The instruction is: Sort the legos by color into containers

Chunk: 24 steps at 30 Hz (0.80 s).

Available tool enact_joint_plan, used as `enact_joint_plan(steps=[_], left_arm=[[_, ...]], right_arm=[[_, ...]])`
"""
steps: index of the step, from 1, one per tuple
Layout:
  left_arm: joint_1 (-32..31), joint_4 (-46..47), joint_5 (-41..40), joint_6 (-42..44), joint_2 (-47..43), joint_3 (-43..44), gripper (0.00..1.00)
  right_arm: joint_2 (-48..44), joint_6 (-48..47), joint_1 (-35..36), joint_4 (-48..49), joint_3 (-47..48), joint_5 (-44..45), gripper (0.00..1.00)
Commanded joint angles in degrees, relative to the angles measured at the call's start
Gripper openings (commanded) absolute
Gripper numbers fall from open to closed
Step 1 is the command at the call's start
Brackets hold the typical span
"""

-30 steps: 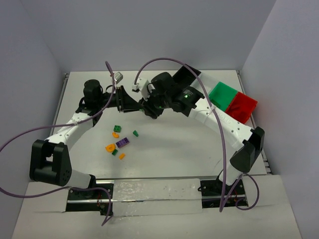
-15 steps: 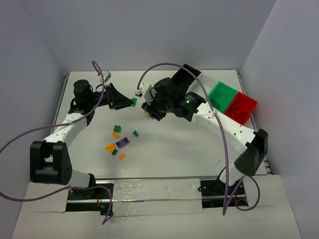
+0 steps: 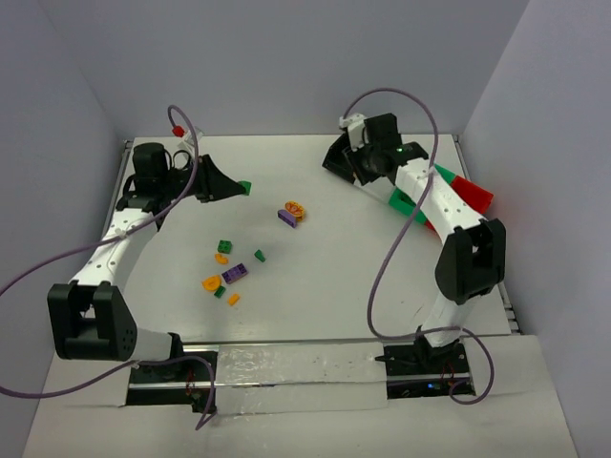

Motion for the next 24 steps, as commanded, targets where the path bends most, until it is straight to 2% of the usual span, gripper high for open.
enact_joint_plan(steps=[1,4,9,12,18,19,22,24], left_arm=[[-2.3,-8.0,-6.8,11.2,-3.8,2.3,0.00],[-5.4,-9.2,-10.3,14.1,-4.2,2.2,0.00],[-8.0,-9.8,-12.4,15.4,-4.0,2.6,0.00],[-8.8,-10.6,-13.5,16.5,-4.5,2.8,0.00],[-9.1,-11.1,-14.0,16.9,-4.2,2.7,0.00],[-9.1,-11.2,-14.1,16.9,-4.2,2.8,0.00],[-9.3,-11.4,-14.3,17.1,-4.0,3.1,0.00],[-9.4,-11.4,-14.3,17.0,-3.8,3.1,0.00]], right_arm=[[4.0,0.3,-6.1,3.1,5.9,2.0,0.00],[8.1,-0.2,-9.9,3.9,9.2,3.1,0.00],[13.9,-0.1,-11.4,4.4,13.9,5.1,0.00],[17.0,0.2,-11.9,5.3,15.9,5.3,0.08],[24.2,-0.4,-12.2,5.5,21.6,8.3,0.17],[25.1,-0.3,-12.3,5.1,23.4,8.9,0.20],[26.4,-0.2,-12.3,4.0,25.7,10.2,0.46],[26.3,-0.3,-12.3,3.6,25.9,10.1,0.59]])
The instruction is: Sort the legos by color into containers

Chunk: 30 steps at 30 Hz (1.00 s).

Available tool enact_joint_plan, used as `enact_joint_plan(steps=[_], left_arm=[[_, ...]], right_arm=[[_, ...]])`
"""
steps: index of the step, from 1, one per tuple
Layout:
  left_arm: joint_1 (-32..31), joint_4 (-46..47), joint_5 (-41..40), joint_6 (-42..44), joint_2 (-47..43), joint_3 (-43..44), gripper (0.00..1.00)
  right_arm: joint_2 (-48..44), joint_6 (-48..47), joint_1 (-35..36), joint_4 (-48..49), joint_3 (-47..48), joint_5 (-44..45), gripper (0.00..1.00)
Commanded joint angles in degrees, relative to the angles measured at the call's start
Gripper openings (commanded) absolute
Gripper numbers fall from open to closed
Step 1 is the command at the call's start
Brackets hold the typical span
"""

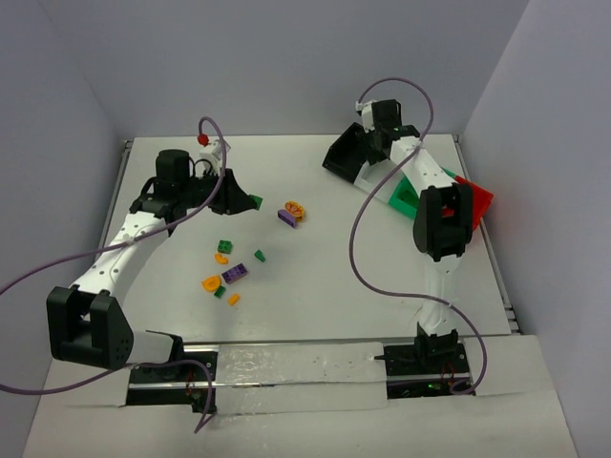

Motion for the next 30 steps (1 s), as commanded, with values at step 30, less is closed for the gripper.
enact_joint_plan(steps=[30], left_arm=[[-1.6,23.5,27.8,-23.4,-1.5,-7.4,0.00]], right_arm=[[-38.3,-6.8,27.6,-10.0,-14.6,-34.0,1.00]])
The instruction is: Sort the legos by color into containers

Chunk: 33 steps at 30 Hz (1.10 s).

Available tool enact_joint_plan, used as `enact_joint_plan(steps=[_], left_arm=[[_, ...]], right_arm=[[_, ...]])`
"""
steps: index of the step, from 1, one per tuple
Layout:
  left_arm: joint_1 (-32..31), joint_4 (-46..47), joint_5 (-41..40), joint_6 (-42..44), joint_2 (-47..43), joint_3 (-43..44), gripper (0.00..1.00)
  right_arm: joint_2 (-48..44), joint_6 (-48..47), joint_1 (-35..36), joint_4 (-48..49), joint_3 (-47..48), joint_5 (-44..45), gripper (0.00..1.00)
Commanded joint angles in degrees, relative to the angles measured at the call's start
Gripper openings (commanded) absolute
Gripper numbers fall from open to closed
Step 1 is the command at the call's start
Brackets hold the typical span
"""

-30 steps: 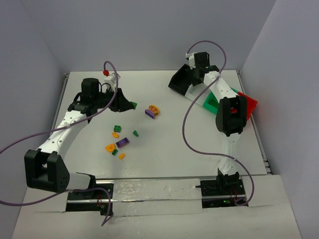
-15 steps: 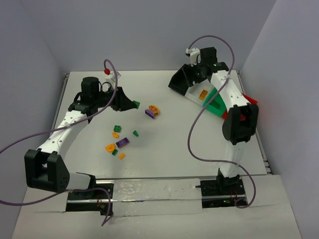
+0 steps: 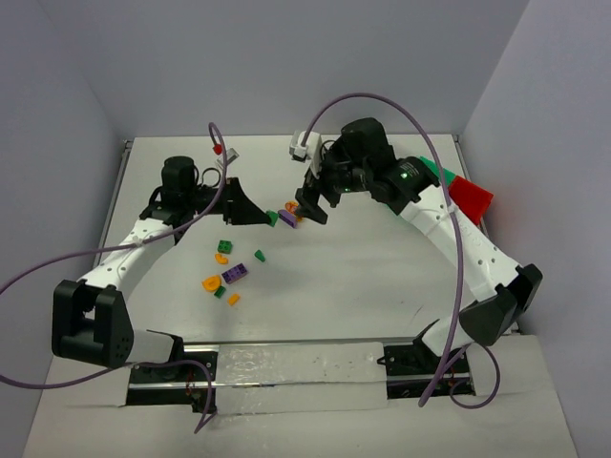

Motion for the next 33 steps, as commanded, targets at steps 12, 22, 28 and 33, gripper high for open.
enact_joint_plan(steps=[12,22,28,33], left_arm=[[-0.4,6.3,-0.3,-9.4,-2.1,0.8,0.00],[-0.4,6.4,-0.6,-10.2,-2.1,0.8,0.00],[-0.5,7.4,-0.2,-11.3,-2.0,0.5,0.03],[-0.5,7.3,0.2,-10.9,-1.7,1.2,0.26]], right_arm=[[7.7,8.1,11.1,1.3,4.2,11.9,1.00],[11.8,10.8,11.6,4.3,7.8,16.8,0.89],[12.1,10.3,11.8,5.0,7.6,18.1,0.53],[10.8,9.3,11.8,5.7,5.6,18.4,0.22]])
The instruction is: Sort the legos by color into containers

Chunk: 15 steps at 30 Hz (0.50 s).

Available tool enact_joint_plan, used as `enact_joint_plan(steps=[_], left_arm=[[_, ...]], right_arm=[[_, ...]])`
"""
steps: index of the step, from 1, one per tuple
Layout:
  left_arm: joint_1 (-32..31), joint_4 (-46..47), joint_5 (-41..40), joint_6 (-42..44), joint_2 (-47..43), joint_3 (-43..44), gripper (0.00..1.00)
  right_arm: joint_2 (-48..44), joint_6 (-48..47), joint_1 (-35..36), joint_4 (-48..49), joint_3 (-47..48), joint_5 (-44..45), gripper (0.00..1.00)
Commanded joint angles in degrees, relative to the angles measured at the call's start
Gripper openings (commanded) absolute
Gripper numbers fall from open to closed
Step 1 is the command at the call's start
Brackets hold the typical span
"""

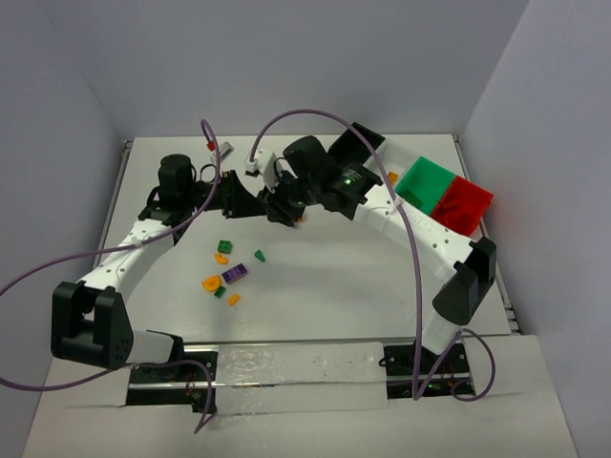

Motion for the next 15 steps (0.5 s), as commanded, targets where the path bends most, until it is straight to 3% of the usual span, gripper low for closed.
enact_joint_plan(steps=[1,2,3,4,5,8,15], left_arm=[[-0.5,0.7,3.7,0.7,-1.2,2.9,0.40],[-0.4,-1.1,3.2,1.4,-1.5,3.0,0.61],[-0.3,-2.3,1.8,3.3,-1.6,3.5,0.75],[0.2,-4.8,0.6,4.9,-2.1,4.2,0.87],[0.5,-6.3,-0.6,6.2,-2.4,4.6,0.94],[3.0,-11.0,-6.4,11.9,-4.7,5.6,0.97],[3.6,-23.8,-31.3,30.8,-7.3,6.9,0.99]], right_arm=[[-1.5,-0.9,-0.6,4.6,0.4,3.2,0.16],[-1.7,-1.0,-0.6,4.6,-0.2,3.8,0.06],[-2.3,-1.0,-1.1,4.6,-0.6,4.6,0.01],[-2.8,-1.0,-1.6,4.6,-1.6,5.0,0.00],[-3.3,-1.1,-2.3,4.6,-2.1,5.0,0.00],[-5.7,-0.6,-7.0,4.7,-5.8,4.5,0.00],[-8.8,-3.1,-27.2,4.6,-13.9,6.0,0.00]])
